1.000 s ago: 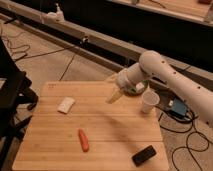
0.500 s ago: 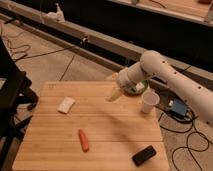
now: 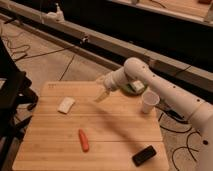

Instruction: Wipe the white sponge on the table

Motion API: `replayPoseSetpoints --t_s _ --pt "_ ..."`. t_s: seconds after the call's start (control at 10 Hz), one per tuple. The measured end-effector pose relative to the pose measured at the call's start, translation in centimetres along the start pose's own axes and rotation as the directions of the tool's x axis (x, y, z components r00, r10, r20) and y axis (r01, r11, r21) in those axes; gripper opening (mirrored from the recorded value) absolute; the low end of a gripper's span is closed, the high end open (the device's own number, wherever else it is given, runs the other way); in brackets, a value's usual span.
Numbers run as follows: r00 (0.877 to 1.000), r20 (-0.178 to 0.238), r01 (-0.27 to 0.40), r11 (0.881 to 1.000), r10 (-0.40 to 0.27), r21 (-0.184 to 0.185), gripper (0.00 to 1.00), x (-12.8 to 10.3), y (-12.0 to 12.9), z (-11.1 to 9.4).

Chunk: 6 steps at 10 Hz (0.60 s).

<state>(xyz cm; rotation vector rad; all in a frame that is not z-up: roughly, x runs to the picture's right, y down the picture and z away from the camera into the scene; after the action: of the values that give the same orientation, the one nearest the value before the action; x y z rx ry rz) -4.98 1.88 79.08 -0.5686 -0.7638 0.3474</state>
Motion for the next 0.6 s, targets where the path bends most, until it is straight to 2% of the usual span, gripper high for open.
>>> replayPoseSetpoints --t_s 0.2,0.4,0.6 --pt "1.0 -0.007 0.005 1.0 -0.005 -0.011 0.75 0.2 -0.8 4.4" --pt "1.0 -0.006 0.012 1.0 -0.012 -0.015 0.75 0.1 -1.6 7.6" --pt "1.0 0.008 0.026 0.999 -0.026 -0.028 0.75 -1.1 -2.4 11.9"
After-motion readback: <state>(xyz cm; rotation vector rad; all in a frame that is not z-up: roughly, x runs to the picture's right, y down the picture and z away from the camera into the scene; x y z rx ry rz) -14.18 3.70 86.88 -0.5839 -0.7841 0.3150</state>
